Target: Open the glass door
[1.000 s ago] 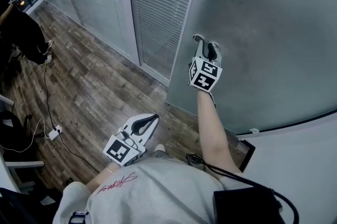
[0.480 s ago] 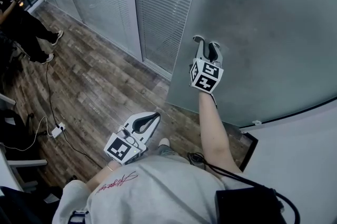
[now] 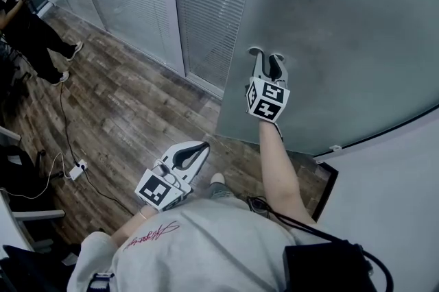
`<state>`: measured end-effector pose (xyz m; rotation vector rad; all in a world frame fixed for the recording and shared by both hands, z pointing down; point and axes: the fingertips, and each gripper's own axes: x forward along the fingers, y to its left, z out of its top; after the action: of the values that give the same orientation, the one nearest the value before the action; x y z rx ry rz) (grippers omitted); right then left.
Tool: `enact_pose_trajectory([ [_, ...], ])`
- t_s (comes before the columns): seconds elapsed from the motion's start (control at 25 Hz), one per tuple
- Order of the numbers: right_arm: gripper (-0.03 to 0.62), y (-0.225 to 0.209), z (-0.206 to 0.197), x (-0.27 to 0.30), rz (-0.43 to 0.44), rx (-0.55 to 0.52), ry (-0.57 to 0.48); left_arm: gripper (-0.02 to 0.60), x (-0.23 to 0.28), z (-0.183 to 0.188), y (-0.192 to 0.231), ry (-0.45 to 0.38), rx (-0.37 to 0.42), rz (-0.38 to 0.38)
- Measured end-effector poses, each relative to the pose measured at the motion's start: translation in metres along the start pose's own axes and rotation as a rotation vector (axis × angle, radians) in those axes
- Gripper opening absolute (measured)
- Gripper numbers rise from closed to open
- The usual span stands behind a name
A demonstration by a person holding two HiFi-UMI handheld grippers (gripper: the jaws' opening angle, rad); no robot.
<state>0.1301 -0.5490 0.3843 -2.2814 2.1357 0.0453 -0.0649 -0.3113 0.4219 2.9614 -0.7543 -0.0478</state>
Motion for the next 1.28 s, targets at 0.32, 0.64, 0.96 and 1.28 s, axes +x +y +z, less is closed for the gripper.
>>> enact_pose_trajectory([
  [0.32,0.112,0.009,0.000,-0.033,0.039,0.004,0.015,0.018,-0.028,-0.001,-0.013,-0.016,0.002,-0.014],
  [0.64,0.112,0.012,0.000,-0.065,0.064,0.002,0.017,0.018,-0.064,-0.009,-0.033,-0.013,-0.011,-0.011],
  [0.96,0.110,0.017,0.001,-0.100,0.086,-0.007,0.034,0.018,-0.102,0.008,-0.056,-0.038,0.008,-0.013],
  [1.28,0.112,0.020,0.001,-0.133,0.109,-0.017,0.058,0.018,-0.120,0.012,-0.089,-0.042,0.017,-0.084],
])
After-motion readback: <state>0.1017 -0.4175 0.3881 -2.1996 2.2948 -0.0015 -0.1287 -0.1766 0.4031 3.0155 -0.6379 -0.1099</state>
